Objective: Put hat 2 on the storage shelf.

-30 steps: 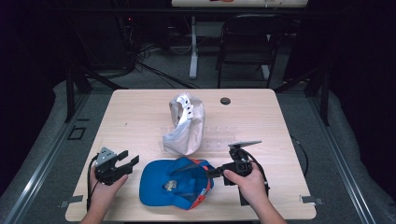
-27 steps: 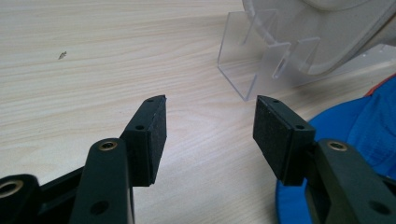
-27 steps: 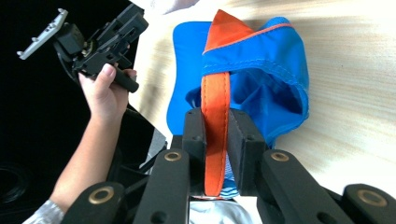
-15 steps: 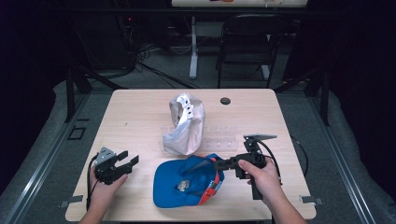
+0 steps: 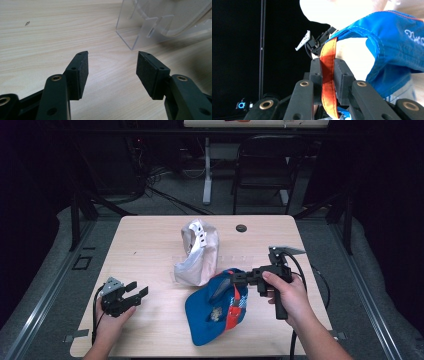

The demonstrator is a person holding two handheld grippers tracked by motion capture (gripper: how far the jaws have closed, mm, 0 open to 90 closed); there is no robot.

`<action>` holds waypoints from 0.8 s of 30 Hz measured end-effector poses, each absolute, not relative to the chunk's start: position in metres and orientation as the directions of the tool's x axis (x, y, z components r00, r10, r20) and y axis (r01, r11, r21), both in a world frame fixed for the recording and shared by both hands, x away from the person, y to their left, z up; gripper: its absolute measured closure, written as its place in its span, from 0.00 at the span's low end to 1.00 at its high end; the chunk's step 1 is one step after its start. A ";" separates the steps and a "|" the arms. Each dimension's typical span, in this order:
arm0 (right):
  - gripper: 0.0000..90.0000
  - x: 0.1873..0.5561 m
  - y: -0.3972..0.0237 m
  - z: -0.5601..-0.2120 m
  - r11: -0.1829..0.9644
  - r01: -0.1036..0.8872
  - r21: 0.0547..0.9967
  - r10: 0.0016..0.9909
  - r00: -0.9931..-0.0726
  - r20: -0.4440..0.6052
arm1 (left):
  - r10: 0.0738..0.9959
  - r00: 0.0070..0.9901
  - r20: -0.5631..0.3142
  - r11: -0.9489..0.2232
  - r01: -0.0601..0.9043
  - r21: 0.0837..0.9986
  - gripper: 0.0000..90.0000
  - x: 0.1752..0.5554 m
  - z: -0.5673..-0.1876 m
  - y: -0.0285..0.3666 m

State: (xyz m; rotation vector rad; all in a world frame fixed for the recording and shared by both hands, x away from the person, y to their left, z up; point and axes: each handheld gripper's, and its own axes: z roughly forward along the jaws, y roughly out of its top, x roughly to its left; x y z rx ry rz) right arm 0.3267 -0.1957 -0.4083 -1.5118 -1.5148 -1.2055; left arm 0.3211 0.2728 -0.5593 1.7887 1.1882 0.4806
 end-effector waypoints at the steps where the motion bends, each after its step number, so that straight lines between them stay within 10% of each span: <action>1: 0.87 0.327 -0.197 -0.405 -0.097 0.983 0.154 0.364 -0.109 0.925 | 0.876 0.456 -0.159 -0.121 0.526 0.842 0.47 0.322 -0.560 0.273; 24: 0.87 0.338 -0.261 -0.344 -0.278 0.940 0.196 0.393 -0.074 0.916 | 0.892 0.416 -0.178 -0.093 0.553 0.828 0.44 0.324 -0.561 0.269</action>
